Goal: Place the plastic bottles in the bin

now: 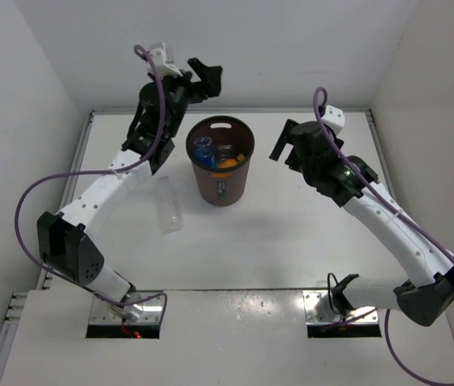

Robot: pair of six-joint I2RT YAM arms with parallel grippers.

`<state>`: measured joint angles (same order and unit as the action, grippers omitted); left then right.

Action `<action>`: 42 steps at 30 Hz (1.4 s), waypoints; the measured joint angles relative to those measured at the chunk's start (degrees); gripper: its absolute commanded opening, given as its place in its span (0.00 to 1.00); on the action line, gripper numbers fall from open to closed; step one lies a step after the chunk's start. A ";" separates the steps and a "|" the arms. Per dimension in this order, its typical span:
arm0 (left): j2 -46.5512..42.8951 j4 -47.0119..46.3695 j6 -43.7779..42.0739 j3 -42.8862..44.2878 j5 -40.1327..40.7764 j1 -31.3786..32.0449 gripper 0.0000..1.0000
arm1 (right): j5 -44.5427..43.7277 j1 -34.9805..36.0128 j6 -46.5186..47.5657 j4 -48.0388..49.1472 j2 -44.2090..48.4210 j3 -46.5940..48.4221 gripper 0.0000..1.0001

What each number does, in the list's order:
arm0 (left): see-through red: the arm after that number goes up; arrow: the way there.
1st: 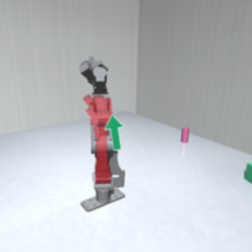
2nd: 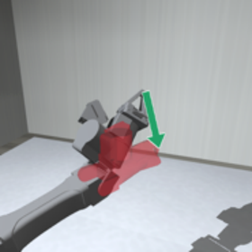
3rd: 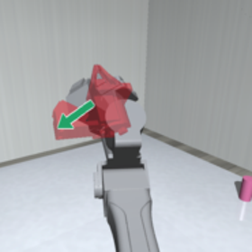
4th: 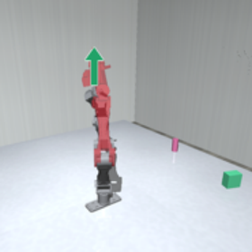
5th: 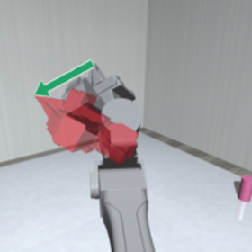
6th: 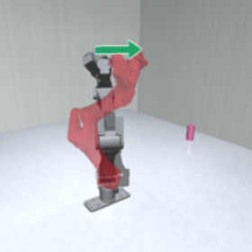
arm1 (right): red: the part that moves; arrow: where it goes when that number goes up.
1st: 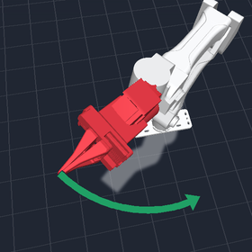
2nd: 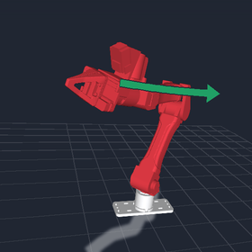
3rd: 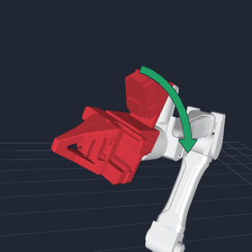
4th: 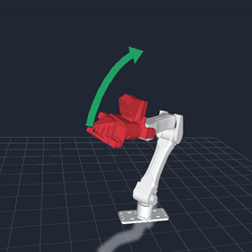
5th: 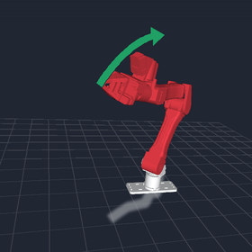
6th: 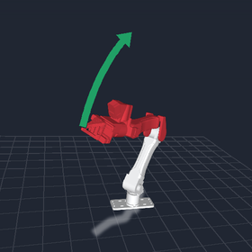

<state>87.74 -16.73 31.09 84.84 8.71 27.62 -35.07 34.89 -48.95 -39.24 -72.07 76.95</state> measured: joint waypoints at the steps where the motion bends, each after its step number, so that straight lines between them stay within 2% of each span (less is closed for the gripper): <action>1: 0.00 0.76 -0.48 0.63 2.25 -0.81 1.00 | 0.15 -0.07 -0.04 0.00 -0.15 0.00 0.99; 4: 0.00 3.58 -0.59 0.52 8.63 -5.38 1.00 | 0.57 -0.24 -0.04 -0.07 -0.37 0.00 0.99; 7: -0.11 6.36 0.92 -3.13 13.49 -11.15 1.00 | 0.59 -0.44 -0.04 -0.07 -0.37 0.00 0.99; 9: -0.11 8.48 1.68 -6.69 15.34 -14.40 1.00 | 0.59 -0.72 -0.04 -0.04 -0.31 -0.20 0.99; 12: -0.24 9.84 2.12 -12.61 16.09 -15.91 1.00 | 0.57 -1.18 -0.04 0.09 -0.15 -1.09 0.99; 22: -0.94 8.74 -3.15 -34.47 3.74 -15.30 1.00 | 1.05 -2.27 -0.04 0.11 -0.35 -1.77 0.99; 33: -1.22 6.47 -12.68 -45.51 -6.60 -15.28 1.00 | 3.10 -2.95 -0.42 2.43 0.07 -6.10 0.99; 40: -1.25 6.25 -13.90 -46.21 -8.33 -15.28 1.00 | 5.64 -3.28 -0.79 2.80 -3.48 -5.88 0.99; 42: -1.22 6.84 -14.08 -46.03 -8.59 -15.28 0.93 | 5.75 -3.28 -0.83 2.78 -3.56 -5.88 0.99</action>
<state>86.52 -9.89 17.02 38.81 0.12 12.34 -29.32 31.62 -49.78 -36.47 -75.64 71.07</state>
